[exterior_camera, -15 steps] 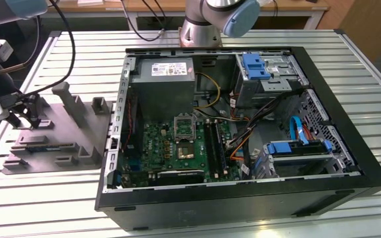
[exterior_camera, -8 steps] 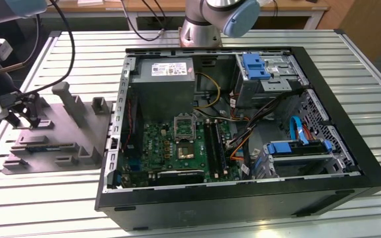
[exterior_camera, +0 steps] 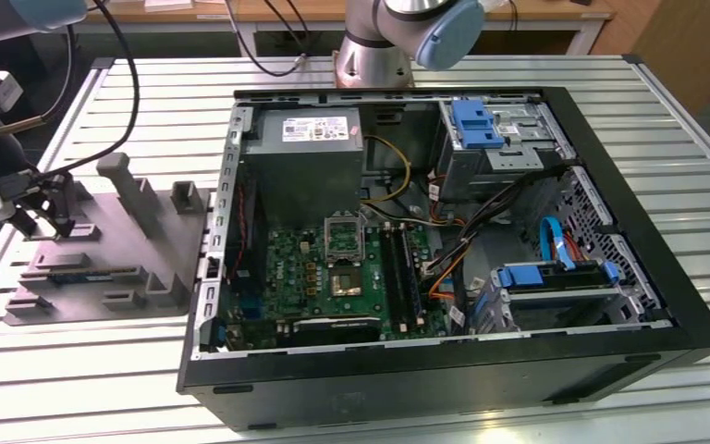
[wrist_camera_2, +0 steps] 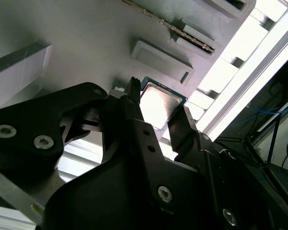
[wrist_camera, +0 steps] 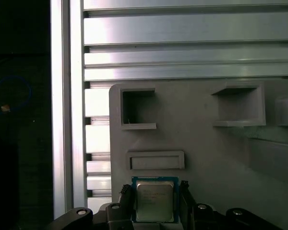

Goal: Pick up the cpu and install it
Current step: 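Pick up the cpu and move it towards the insertion slot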

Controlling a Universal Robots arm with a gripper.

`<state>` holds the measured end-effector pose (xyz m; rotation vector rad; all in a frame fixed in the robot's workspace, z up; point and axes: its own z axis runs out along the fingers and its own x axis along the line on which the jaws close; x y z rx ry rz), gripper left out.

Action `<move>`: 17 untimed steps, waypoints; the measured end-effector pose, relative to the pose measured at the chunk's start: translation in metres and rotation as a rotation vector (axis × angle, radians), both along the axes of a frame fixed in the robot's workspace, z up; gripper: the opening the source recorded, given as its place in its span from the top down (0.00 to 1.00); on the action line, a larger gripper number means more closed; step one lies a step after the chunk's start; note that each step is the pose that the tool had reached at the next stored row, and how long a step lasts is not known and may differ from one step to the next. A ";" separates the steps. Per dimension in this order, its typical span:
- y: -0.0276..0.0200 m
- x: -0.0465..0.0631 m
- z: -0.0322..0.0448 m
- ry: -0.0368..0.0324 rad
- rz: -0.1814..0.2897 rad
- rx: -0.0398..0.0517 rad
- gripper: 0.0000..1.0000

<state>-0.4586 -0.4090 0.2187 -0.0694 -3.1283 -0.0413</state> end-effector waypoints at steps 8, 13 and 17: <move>0.0000 0.000 0.0024 -0.0001 0.000 0.0000 0.53; 0.0000 0.000 0.0043 0.0000 0.000 0.0000 0.53; 0.0000 0.000 0.0059 0.0000 0.000 0.0000 0.53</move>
